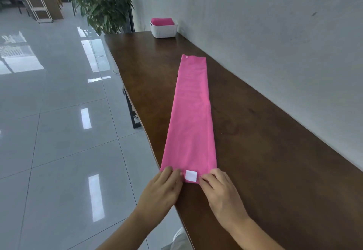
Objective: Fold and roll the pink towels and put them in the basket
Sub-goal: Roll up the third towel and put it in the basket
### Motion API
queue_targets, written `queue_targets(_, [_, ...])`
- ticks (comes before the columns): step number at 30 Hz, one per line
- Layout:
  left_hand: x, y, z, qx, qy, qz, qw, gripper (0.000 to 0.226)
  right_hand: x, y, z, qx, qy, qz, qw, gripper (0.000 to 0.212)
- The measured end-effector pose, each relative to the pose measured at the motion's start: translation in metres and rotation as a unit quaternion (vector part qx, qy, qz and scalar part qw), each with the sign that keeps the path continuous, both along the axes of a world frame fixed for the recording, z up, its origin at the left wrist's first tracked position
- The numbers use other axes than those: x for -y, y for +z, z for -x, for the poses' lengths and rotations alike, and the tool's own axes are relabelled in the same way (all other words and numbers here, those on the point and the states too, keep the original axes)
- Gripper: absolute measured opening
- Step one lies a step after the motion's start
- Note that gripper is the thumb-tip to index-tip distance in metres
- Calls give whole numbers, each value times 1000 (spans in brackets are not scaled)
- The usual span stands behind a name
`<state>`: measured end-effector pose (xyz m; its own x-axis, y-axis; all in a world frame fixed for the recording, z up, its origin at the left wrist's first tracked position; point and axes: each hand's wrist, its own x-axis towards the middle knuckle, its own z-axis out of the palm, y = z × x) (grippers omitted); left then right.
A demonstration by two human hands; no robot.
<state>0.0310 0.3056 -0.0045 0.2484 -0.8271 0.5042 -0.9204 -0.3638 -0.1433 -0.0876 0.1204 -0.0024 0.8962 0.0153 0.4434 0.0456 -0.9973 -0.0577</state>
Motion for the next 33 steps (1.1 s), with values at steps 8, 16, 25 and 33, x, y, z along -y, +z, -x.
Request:
queue_targets(8, [-6,-2,-1,-31,-24,-25,999,37,-8,-4,4,7,-18,41,999,37])
queue_targets(16, [-6,2,-13,-159,-26,-11,987,42,-14,-1,3,-32,-14,51,998,37])
queue_targets(25, [11,7,-23,-294,30,66,953,34,-16,15,-12,-61,-105,-57,991,27])
queue_targets(33, [29,39,-31,-476,86,-71,872,21,-1,24,1,-154,-87,-130,976,26])
